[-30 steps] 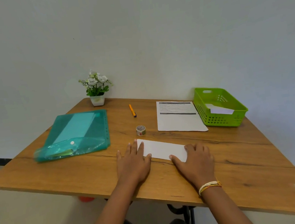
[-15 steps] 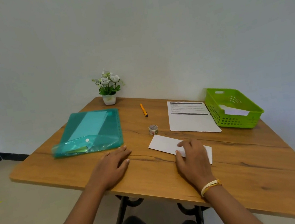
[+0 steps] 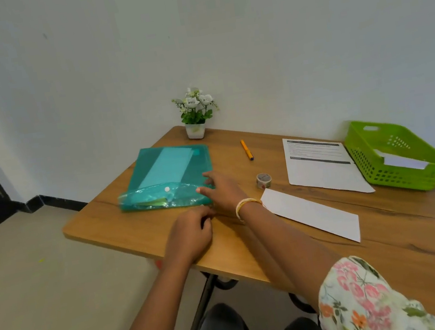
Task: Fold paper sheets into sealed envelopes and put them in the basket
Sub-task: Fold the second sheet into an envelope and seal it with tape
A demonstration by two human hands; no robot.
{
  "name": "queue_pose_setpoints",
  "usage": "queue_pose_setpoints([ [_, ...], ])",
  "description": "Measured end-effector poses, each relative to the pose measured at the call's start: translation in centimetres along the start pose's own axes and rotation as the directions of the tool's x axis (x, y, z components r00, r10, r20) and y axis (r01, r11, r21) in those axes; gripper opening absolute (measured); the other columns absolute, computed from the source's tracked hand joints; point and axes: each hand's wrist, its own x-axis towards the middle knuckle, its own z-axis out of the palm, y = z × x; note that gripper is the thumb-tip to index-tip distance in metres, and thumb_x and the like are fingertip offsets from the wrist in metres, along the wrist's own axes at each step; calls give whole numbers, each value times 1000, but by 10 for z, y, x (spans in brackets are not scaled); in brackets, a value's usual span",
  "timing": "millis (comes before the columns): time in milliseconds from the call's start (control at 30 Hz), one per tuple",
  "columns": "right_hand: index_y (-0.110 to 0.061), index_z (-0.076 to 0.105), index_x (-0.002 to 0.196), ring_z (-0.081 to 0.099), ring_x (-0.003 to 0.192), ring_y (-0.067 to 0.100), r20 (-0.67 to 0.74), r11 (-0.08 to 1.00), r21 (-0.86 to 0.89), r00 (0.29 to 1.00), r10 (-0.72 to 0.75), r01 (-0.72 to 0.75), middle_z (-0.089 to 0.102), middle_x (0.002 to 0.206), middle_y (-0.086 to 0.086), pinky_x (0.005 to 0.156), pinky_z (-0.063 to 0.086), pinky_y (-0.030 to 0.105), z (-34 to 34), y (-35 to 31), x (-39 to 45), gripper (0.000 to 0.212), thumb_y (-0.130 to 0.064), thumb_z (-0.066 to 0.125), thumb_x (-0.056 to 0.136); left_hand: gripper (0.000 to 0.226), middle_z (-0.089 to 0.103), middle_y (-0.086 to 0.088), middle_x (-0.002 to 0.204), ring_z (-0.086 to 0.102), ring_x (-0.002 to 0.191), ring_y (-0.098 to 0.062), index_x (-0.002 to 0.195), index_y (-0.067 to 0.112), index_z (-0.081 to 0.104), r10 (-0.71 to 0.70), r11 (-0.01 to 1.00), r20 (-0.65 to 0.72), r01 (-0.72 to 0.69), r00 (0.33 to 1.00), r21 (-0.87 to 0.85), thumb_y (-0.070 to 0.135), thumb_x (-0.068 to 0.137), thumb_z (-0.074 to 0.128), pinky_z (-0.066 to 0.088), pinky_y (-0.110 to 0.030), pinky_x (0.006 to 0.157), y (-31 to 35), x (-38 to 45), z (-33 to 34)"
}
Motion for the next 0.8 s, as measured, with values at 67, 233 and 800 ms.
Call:
queue_pose_setpoints([
  [67, -15, 48, 137, 58, 112, 22, 18, 1000, -26, 1000, 14, -13, 61, 120, 6, 89, 46, 31, 0, 3, 6, 56, -33, 67, 88, 28, 69, 10, 104, 60, 89, -8, 108, 30, 69, 3, 1000, -7, -3, 1000, 2, 18, 88, 54, 48, -26, 72, 0, 0, 1],
  [233, -13, 57, 127, 57, 102, 19, -50, 995, -80, 997, 50, -54, 61, 107, 6, 89, 47, 33, -21, 20, 1, 39, -19, 65, 89, 25, 68, 11, 106, 61, 96, -8, 105, 30, 68, -2, 1000, -32, 1, 999, -8, 20, 86, 56, 52, -29, 82, -1, 0, 3],
  [800, -23, 52, 122, 58, 104, 27, -59, 815, -574, 989, -135, 77, 59, 116, 7, 83, 50, 34, -69, 72, -57, 42, -7, 62, 85, 38, 48, 3, 138, 42, 128, -15, 138, 23, 40, 40, 999, -68, -39, 997, 6, 30, 101, 39, 25, -51, 112, 2, -2, -1],
])
